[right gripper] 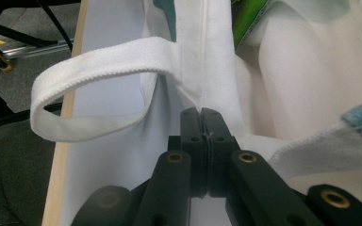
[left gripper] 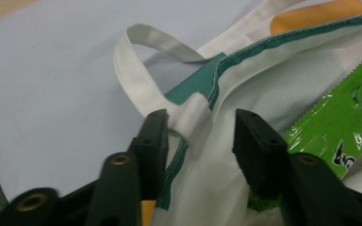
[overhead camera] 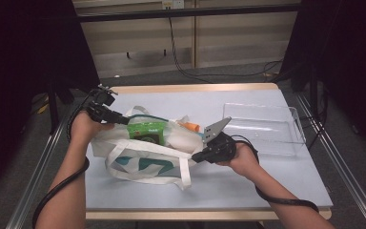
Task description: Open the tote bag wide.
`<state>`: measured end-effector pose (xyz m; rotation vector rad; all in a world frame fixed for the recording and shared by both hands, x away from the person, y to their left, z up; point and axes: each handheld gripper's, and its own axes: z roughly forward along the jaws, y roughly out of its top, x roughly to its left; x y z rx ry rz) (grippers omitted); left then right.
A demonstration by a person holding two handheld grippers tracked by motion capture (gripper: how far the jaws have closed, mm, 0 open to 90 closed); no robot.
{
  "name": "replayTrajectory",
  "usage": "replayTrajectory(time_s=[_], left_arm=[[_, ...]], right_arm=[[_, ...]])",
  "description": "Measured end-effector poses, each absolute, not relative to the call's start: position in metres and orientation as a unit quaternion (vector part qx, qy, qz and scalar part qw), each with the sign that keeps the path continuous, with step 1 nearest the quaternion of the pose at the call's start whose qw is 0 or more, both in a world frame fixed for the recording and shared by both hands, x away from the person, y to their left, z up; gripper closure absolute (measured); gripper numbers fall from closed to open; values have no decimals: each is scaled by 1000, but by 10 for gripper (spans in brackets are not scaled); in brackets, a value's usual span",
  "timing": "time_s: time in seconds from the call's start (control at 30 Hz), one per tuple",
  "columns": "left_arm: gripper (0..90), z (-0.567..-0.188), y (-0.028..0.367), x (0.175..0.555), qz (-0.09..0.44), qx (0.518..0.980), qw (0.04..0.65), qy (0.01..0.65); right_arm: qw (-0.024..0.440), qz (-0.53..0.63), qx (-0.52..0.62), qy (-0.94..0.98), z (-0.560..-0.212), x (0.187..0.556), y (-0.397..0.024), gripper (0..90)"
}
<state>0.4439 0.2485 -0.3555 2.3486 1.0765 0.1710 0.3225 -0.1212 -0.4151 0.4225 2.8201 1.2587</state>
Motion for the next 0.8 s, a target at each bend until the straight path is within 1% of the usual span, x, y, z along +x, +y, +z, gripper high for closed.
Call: replayTrajectory(time_s=[0.03,0.1,0.13,0.17,0.2,0.23,0.43,0.47,0.53,0.67,0.8], left_arm=[[646,-356,248,444,60,871,273,405],[802,-357,248,443,66,873,263,405],[802,-358,248,444,61,872,264,408],[830,-358,246,443,62,870,265,411],[837,-358,247,444,62,876,255,405],[839,-358,245,444,65,872,256,413],[845,-347,248,447,95,856,282,423],[846,-345,247,447,108,850,292,426],[846,-343,245,448,115,849,293,425],[847,-343,238,450,140,847,291,423],[847,-349,234,455,147,842,296,426]], right_arm=[[12,404,136,904,-415,322,-121,888],[13,405,137,904,-414,322,-121,888],[13,405,137,904,-414,322,-121,888],[13,405,137,904,-414,322,-121,889],[16,404,135,904,-414,322,-121,889],[13,401,138,905,-414,321,-121,889],[8,393,122,911,-410,317,-120,892],[4,391,118,913,-410,316,-120,892],[3,391,117,913,-410,316,-120,892],[-4,391,118,913,-413,314,-121,892],[-5,388,114,915,-417,312,-121,892]])
